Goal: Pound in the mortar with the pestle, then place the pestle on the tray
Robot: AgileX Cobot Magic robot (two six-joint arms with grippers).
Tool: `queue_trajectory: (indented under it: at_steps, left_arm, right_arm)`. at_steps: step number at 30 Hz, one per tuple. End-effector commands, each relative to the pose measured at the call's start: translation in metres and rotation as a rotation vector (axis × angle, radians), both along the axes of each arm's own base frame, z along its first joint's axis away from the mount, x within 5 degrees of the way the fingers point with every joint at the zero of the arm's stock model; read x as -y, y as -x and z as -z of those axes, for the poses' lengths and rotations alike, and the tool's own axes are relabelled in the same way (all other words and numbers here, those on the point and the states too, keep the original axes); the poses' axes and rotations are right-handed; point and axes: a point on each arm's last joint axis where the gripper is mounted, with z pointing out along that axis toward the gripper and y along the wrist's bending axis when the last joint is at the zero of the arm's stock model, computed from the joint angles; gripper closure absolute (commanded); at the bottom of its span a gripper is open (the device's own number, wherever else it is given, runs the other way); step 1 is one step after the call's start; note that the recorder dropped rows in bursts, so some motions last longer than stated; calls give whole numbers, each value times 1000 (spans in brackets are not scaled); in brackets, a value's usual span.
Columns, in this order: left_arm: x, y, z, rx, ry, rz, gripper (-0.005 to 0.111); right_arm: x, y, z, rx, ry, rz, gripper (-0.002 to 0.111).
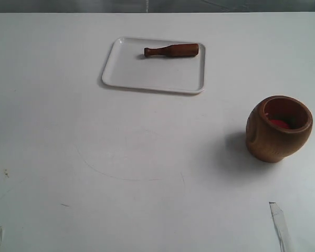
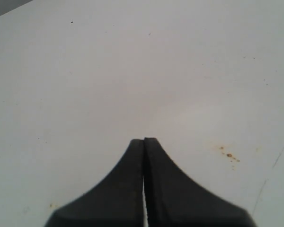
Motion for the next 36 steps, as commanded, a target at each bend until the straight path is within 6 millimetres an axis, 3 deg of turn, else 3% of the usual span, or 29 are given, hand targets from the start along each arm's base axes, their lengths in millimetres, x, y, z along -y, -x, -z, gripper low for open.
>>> queue_trajectory:
  at_steps: [1,6,11,14,18,23,26,30,36]
  left_arm:
    - [1,0,0,4,15,6,107]
    - [1,0,0,4,15,6,107]
    - [1,0,0,4,15,6,107]
    - [1,0,0,4,15,6,107]
    - [1,0,0,4,15,6,107]
    - [1,0,0,4,15,6,107]
    - [1,0,0,4,15,6,107]
    - [1,0,0,4,15,6,107]
    - [1,0,0,4,15,6,107]
  right_arm:
    - [25,24,0,96,-85,-65,108]
    - [56,64,11,159,-250,-305,108]
    - [93,108,9,208,-311,-495,108]
    - [113,130,-2,282,-190,-509,108]
    - [148,151,-19,329,171,-354,108]
    - [185,186,-31,338,355,-154,108]
    - [193,214,-37,412,248,-138,108]
    - [196,258,-41,548,-82,-197,108]
    - [207,318,-27,682,-388,-273,108]
